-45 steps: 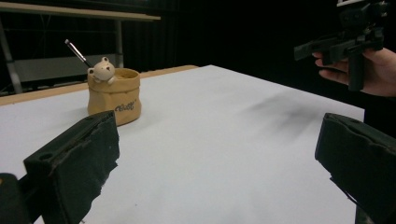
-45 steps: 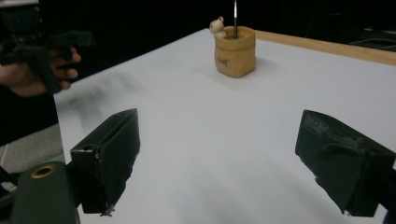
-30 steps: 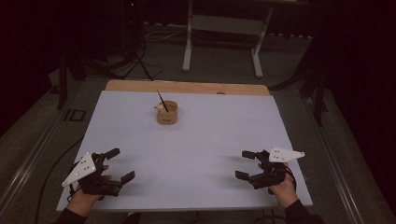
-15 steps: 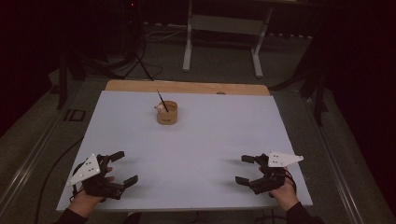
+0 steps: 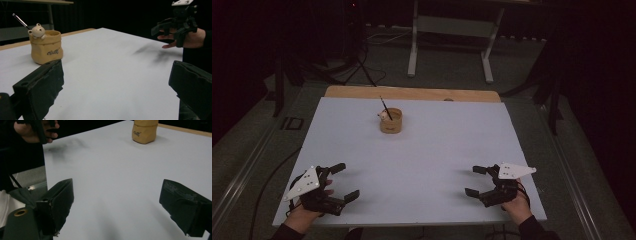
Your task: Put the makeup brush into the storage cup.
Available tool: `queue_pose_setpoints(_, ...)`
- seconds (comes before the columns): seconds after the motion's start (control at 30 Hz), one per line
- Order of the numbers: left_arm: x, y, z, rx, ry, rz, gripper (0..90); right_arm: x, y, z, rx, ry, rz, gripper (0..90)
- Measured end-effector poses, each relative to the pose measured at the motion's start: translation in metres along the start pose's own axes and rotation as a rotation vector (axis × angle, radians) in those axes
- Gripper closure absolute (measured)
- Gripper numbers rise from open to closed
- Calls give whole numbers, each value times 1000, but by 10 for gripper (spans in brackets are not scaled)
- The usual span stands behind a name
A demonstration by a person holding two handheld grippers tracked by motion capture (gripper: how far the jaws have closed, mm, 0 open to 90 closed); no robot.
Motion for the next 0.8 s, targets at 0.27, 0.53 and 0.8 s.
queue_pose_setpoints(0.27,0,3,4,-7,37,-38,3,-2,-2,6,-2,27,22,123)
queue_pose_setpoints(0.53,0,7,4,0,39,-73,3,-1,-4,6,12,24,59,123)
queue_pose_setpoints(0.8,0,6,3,5,38,-68,3,-1,-4,6,25,35,82,121)
Point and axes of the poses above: each handheld gripper's, and its own axes: x roughly backward along the jaws, z roughly out of its underside, y roughly to its left, the point moved 5 cm from there along -x, roughly forward along the jaws, and after that the axes turned 7 degrees about -z, right-handed, at the moved point
